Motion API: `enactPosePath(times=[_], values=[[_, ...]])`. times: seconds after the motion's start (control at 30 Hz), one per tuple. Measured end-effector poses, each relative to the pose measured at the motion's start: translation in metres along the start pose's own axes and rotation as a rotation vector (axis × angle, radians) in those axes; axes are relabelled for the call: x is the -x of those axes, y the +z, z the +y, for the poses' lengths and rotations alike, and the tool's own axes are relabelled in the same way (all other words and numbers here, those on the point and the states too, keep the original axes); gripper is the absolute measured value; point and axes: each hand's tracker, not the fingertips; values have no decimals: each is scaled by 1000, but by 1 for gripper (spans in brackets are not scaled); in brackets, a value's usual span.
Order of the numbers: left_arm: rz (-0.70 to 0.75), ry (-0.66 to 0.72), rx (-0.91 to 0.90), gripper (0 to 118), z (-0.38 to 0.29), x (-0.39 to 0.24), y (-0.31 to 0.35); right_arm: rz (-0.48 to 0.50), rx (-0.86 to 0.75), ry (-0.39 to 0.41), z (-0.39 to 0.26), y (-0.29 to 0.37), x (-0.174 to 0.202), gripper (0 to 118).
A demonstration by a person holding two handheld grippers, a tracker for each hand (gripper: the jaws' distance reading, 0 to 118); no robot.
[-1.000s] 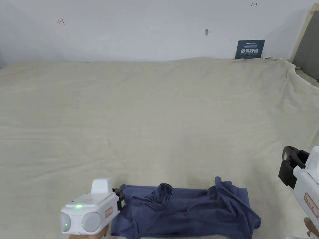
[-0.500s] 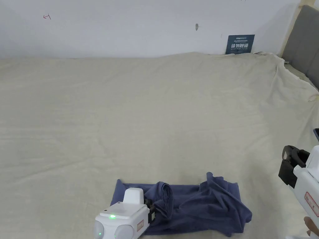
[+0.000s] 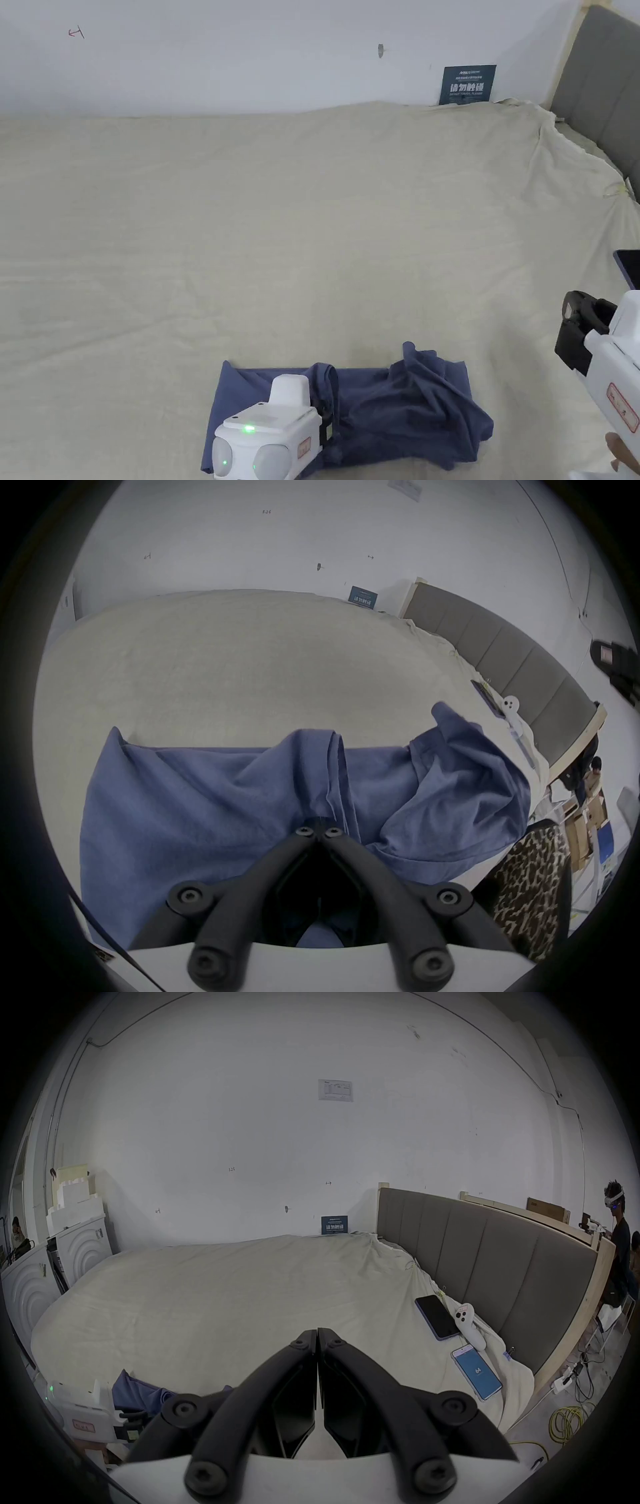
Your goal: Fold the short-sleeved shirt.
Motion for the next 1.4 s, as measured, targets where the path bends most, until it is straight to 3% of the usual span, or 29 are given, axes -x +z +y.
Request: enactPosePath(times=[0.23,0.43,0.5,0.57,0.6,0.63,0.67,0.73,0.87,1.1,1.2,1.33,1.4], values=[[-133,75,-51,0,54,38,57,10,-13,7,8,1,8,0],[-211,152,-5,0,83,100,87,21,-19,13,13,0,18,0],[-225,183,41,5,83,122,87,24,-17,14,13,0,22,0],[-214,238,93,27,80,143,85,27,-13,18,12,-1,25,0],[-210,260,100,45,77,152,83,28,-10,19,12,-1,27,0],[-203,277,107,73,73,161,81,30,-8,21,12,-1,28,0],[-196,292,123,90,71,169,78,31,-5,23,11,-1,29,0],[-191,327,148,106,65,181,73,31,0,27,11,-2,32,0],[-234,407,180,106,54,205,58,32,11,33,10,-4,37,0],[-259,418,226,102,46,208,34,27,25,44,9,-7,41,0],[-275,371,231,87,51,202,29,23,27,42,9,-8,40,0],[-257,294,237,85,53,188,24,23,29,41,9,-10,40,0],[-269,272,230,74,52,183,25,25,28,41,9,-10,41,0]])
